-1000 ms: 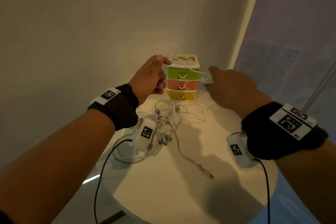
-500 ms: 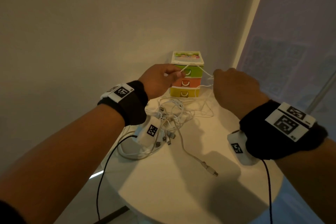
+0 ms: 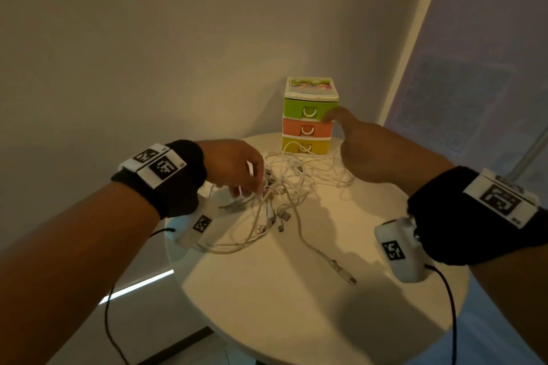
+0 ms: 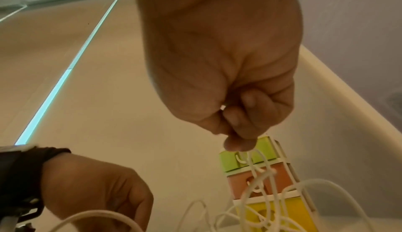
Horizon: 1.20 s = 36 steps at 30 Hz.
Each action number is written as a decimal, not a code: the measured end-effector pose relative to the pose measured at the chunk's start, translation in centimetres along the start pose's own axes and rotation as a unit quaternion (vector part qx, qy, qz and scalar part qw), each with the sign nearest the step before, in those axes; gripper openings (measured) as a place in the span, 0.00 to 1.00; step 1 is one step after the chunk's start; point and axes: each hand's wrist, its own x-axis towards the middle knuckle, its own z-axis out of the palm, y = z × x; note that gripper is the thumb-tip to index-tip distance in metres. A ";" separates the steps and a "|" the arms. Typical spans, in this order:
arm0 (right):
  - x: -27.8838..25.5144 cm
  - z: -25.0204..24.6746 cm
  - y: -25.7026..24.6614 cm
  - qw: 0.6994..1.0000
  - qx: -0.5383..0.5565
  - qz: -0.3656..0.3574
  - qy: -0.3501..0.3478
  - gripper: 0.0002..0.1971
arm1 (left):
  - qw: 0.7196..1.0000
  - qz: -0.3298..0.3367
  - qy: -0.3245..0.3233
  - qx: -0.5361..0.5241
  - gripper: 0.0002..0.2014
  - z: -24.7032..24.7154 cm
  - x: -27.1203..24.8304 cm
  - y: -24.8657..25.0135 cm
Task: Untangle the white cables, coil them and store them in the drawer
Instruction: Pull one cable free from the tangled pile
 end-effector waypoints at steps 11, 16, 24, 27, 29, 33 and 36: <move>-0.3 -0.7 -1.6 0.988 0.138 -0.022 -0.066 0.28 | 0.986 0.087 0.013 0.144 0.12 2.5 0.1 -0.2; -0.1 0.0 -1.2 0.995 0.090 -0.040 0.011 0.13 | 0.984 0.107 0.060 0.132 0.05 2.2 0.4 -0.2; 0.3 0.3 -2.1 0.987 0.112 -0.062 0.094 0.15 | 0.968 0.143 0.193 -0.069 0.04 -1.2 -0.3 0.4; 0.5 0.5 -3.3 0.967 0.241 -0.055 0.058 0.10 | 0.956 0.147 0.234 -0.102 0.06 -1.4 0.0 1.2; 0.3 0.6 -3.9 0.970 0.220 -0.072 0.069 0.10 | 0.949 0.142 0.258 -0.112 0.08 -1.2 0.3 1.6; 0.0 0.8 -4.1 0.960 0.260 -0.072 0.081 0.11 | 0.941 0.153 0.246 -0.177 0.09 -0.8 0.5 2.2; 0.3 1.1 -3.6 0.942 0.317 -0.076 0.081 0.10 | 0.928 0.166 0.239 -0.235 0.12 -0.7 0.3 2.8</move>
